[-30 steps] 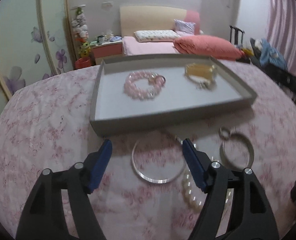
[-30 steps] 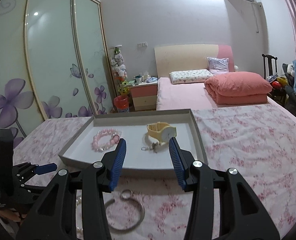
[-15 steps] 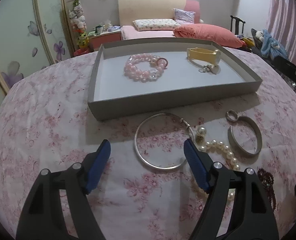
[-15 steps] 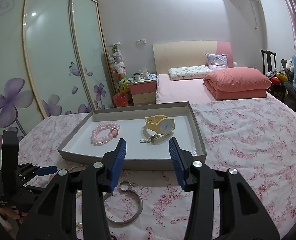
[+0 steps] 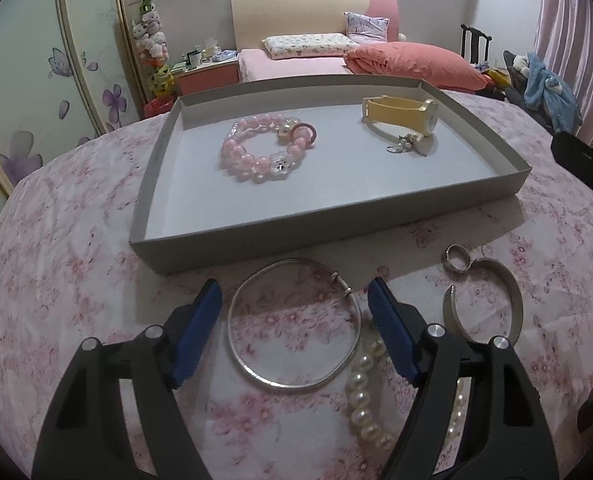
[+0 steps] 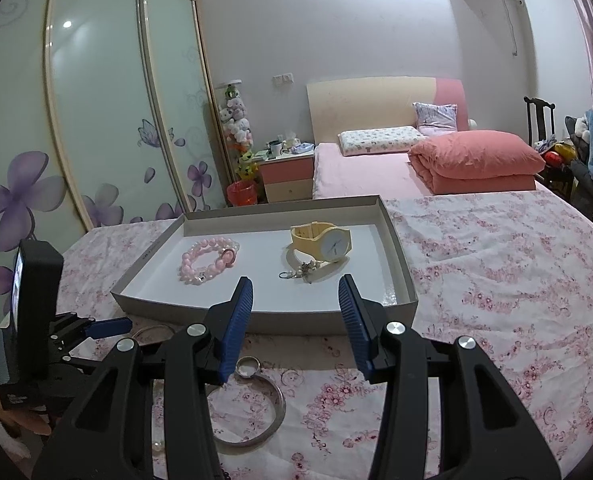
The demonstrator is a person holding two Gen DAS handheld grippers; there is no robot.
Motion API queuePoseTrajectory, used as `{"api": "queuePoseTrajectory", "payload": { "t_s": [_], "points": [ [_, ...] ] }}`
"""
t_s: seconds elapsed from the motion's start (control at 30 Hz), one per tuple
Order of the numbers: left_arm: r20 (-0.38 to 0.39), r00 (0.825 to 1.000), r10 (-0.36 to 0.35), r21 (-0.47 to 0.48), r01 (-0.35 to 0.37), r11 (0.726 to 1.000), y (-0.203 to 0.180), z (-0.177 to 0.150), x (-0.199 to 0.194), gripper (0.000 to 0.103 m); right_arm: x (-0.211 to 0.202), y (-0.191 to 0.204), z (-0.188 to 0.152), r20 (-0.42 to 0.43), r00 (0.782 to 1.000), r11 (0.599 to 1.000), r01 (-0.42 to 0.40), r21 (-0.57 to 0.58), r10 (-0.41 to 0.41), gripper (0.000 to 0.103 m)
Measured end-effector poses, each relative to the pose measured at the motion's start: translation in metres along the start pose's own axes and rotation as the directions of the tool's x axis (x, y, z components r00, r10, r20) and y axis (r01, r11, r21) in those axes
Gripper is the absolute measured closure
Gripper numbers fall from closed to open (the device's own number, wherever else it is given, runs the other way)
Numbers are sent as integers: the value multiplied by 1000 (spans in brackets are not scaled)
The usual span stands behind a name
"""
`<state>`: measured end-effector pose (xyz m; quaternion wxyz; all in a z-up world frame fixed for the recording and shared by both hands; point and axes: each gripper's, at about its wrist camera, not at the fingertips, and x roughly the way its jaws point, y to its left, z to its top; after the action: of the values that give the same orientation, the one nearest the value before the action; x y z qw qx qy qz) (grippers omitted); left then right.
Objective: Organize jewelry
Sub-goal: 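Withdraw both tools from the tray back toward the remaining jewelry, then position the left tool over the silver bangle while the right tool approaches the silver cuff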
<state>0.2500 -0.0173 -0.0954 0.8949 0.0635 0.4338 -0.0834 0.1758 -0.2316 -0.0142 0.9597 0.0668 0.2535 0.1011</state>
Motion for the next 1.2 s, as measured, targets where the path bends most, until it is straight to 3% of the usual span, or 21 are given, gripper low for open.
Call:
{"api": "queuePoseTrajectory", "payload": {
  "t_s": [0.17, 0.27, 0.67, 0.83, 0.97, 1.2],
  "points": [
    [-17, 1000, 8, -22, -8, 1000, 3, 0, 5, 29, 1, 0, 0, -1, 1000, 1000, -1, 0, 1, 57],
    [-15, 1000, 3, -13, -4, 1000, 3, -2, 4, 35, 1, -1, -1, -6, 1000, 1000, -2, 0, 2, 57],
    [-14, 999, 49, -34, -50, 998, 27, -9, -2, 35, -1, 4, -2, -28, 1000, 999, -12, -32, 11, 56],
    [-17, 996, 84, -69, -85, 994, 40, -10, -4, 36, 2, 13, -13, -150, 988, 993, -46, -108, 30, 55],
    [-22, 995, 93, -85, -95, 992, 46, -11, -5, 36, 9, 24, -25, -251, 967, 986, -84, -146, 45, 36],
    [-21, 996, 92, -85, -93, 992, 47, -12, -6, 36, 23, 43, -43, -358, 933, 970, -115, -215, 31, 33]
  ]
}}
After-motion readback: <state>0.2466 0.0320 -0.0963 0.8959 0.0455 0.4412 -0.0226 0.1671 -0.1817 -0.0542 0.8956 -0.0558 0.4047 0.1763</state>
